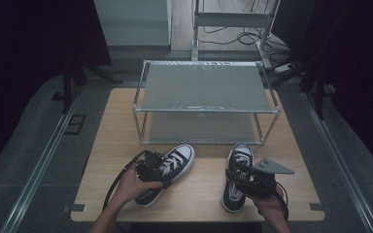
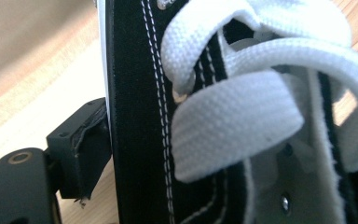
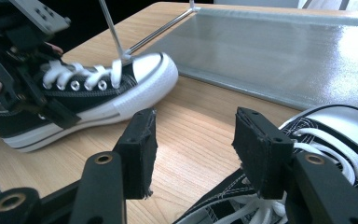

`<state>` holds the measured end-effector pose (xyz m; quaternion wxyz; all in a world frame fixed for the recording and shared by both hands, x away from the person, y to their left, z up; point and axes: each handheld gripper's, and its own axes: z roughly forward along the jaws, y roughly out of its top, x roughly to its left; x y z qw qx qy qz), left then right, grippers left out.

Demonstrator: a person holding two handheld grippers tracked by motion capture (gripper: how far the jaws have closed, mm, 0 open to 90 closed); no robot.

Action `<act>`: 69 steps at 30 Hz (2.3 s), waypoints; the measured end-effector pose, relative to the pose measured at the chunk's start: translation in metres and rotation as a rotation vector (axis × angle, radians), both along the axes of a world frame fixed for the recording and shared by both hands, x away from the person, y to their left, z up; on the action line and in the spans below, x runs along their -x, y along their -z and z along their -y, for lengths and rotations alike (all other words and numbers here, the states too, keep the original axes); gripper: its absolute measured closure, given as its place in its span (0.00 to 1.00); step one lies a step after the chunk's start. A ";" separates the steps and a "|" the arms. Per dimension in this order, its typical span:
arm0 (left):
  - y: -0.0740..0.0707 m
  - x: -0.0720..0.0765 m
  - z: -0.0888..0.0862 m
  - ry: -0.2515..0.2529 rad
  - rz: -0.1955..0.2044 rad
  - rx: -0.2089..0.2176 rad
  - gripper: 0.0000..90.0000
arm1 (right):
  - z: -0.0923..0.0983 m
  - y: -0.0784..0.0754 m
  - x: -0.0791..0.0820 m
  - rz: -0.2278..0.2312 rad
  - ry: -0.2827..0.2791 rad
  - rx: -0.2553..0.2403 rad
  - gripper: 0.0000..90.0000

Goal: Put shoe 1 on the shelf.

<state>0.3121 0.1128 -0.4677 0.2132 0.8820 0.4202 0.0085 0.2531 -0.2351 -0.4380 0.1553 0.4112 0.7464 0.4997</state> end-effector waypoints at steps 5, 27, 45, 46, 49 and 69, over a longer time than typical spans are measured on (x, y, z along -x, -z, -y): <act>-0.016 0.003 -0.003 0.020 0.028 0.061 0.19 | 0.001 0.000 -0.001 -0.001 0.009 -0.005 0.55; -0.065 -0.007 0.015 0.093 0.085 0.150 0.19 | 0.007 -0.001 -0.002 -0.002 0.025 -0.017 0.55; -0.105 -0.018 0.032 0.137 0.119 0.166 0.19 | 0.011 0.001 -0.004 -0.008 0.049 -0.027 0.55; -0.108 -0.018 0.032 0.136 0.118 0.172 0.19 | 0.011 0.001 -0.004 -0.008 0.049 -0.028 0.55; -0.115 -0.021 0.034 0.127 0.118 0.186 0.19 | 0.011 0.001 -0.004 -0.007 0.052 -0.033 0.55; -0.165 -0.051 0.045 0.079 0.150 0.245 0.18 | 0.012 0.002 -0.005 -0.022 0.044 -0.031 0.55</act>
